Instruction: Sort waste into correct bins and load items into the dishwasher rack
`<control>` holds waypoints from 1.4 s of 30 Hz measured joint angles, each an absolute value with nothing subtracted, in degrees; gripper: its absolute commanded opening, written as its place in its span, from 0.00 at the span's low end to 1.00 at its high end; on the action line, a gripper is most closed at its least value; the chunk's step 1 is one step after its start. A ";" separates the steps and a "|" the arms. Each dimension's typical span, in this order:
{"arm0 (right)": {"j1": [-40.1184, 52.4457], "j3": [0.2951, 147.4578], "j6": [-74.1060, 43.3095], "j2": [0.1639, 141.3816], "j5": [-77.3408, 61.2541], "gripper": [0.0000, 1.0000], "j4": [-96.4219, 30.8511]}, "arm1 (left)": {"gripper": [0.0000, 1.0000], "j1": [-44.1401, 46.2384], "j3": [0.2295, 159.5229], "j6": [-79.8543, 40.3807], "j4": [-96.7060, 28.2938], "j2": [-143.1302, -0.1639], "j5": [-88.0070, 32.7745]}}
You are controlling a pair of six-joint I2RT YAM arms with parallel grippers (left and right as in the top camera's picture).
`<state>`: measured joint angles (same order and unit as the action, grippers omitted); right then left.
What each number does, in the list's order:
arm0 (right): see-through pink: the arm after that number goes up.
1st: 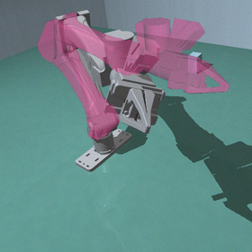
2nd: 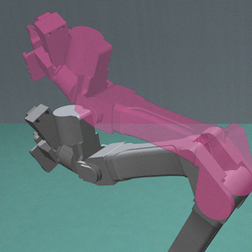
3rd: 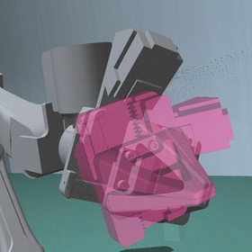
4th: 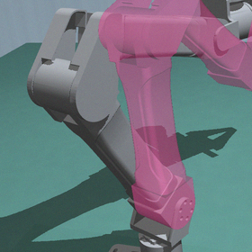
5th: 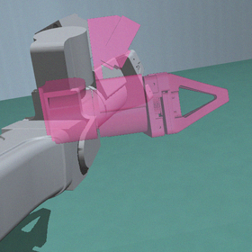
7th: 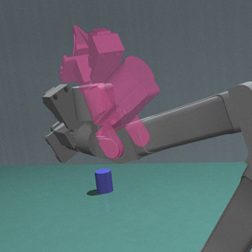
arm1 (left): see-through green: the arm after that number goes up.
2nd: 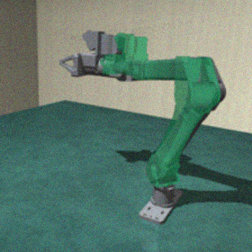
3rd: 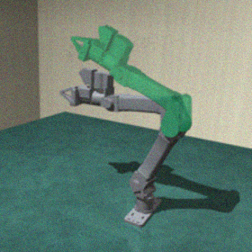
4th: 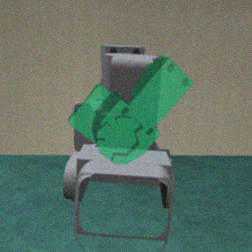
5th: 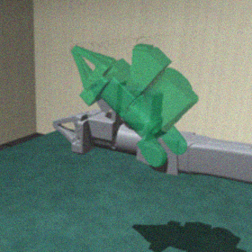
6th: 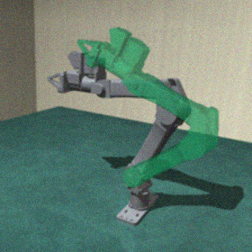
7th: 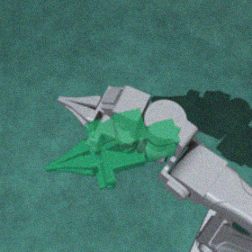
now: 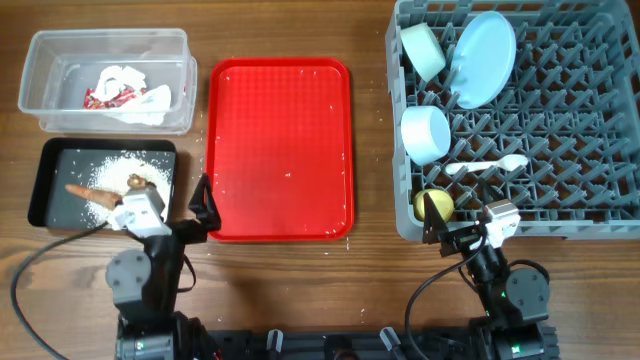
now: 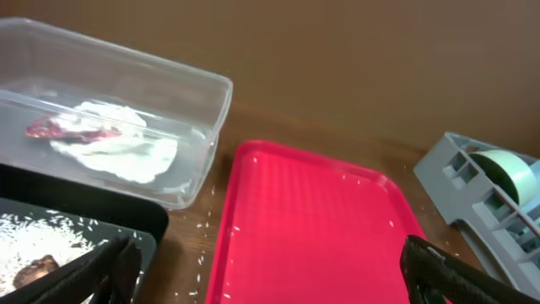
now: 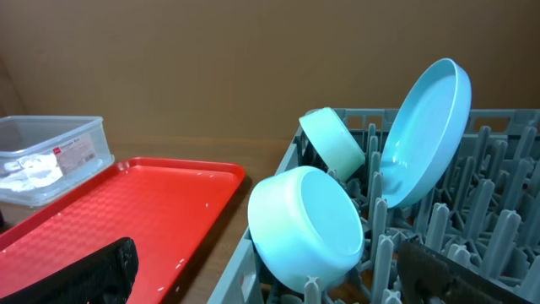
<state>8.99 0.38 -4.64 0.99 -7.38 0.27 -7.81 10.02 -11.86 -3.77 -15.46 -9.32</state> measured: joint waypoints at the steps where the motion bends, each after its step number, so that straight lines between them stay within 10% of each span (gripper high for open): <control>1: 8.99 0.38 -4.64 0.99 -7.38 1.00 0.27 | 1.00 -7.81 8.95 -11.77 -3.44 -13.72 -9.04; 42: 8.99 0.38 -4.64 0.99 -7.38 1.00 0.27 | 1.00 -7.53 0.71 -11.40 -3.64 -0.84 -7.35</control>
<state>8.99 0.38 -4.64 0.99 -7.38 0.27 -7.53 0.71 -11.40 -3.64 -0.84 -7.35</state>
